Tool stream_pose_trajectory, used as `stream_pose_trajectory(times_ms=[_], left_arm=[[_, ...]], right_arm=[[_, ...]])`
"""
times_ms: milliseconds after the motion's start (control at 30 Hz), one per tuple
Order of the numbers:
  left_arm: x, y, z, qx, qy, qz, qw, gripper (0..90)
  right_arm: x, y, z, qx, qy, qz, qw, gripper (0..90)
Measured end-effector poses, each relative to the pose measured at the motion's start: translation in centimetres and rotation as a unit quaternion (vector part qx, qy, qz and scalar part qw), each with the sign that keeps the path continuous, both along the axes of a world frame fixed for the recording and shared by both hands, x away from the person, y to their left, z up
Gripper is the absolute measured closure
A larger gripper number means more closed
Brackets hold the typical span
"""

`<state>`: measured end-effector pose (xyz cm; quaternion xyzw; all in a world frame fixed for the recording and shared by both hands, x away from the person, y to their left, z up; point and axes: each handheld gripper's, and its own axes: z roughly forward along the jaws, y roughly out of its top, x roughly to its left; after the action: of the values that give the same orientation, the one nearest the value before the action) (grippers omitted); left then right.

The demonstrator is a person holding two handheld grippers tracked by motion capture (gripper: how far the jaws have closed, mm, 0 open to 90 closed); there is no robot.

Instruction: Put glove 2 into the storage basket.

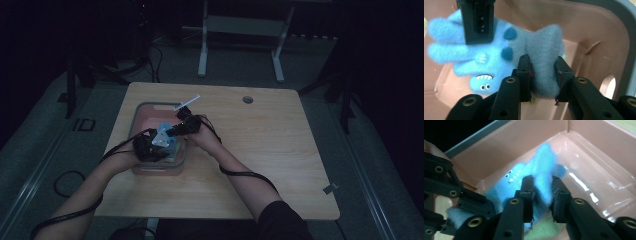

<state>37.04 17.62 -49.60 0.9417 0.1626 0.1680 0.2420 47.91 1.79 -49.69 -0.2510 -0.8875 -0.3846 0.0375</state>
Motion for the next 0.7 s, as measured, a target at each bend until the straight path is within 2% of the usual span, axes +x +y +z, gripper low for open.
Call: stream_pose_trajectory(times_ms=[133, 267, 300, 400, 467, 533, 600, 633, 667, 700], left_arm=[[0.1, 0.0, -0.2, -0.002, 0.006, 0.004, 1.0, 63.0], [0.0, 0.1, -0.3, -0.007, 0.003, 0.007, 0.9999, 60.1], [0.0, 0.1, -0.3, -0.006, 0.0, 0.007, 1.0, 57.8], [0.0, 0.2, 0.0, -0.006, -0.002, 0.014, 0.9999, 52.8], [-0.1, 0.3, 0.2, -0.014, -0.002, 0.023, 0.9996, 46.7], [-0.1, 0.5, 0.5, -0.027, -0.006, 0.03, 0.9992, 44.7], [-0.2, 0.7, 0.8, -0.04, -0.015, 0.05, 0.9978, 36.0], [-0.2, 0.7, 0.8, -0.04, -0.015, 0.05, 0.9978, 33.1], [-0.3, 0.8, 1.1, -0.052, -0.023, 0.067, 0.9962, 23.5], [-0.3, 0.8, 1.3, -0.059, -0.019, 0.075, 0.9953, 20.2]], right_arm=[[0.3, -0.3, 0.1, -0.002, -0.004, -0.005, 1.0, 63.0], [0.4, -0.4, 0.2, -0.002, -0.004, -0.004, 1.0, 57.5], [0.5, -0.5, 0.3, -0.004, -0.007, -0.004, 1.0, 52.7], [0.5, -0.7, 0.5, -0.004, -0.012, -0.006, 0.9999, 48.2], [0.5, -0.8, 0.9, -0.002, -0.015, -0.007, 0.9999, 45.5], [0.5, -1.1, 1.2, 0.005, -0.018, -0.007, 0.9998, 41.1], [0.6, -1.4, 1.5, 0.011, -0.017, -0.006, 0.9998, 35.8], [0.6, -1.4, 1.5, 0.011, -0.017, -0.006, 0.9998, 35.8], [0.6, -1.8, 1.9, 0.031, -0.009, 0.015, 0.9994, 28.7], [0.5, -1.9, 1.9, 0.033, -0.011, 0.016, 0.9993, 27.8]])
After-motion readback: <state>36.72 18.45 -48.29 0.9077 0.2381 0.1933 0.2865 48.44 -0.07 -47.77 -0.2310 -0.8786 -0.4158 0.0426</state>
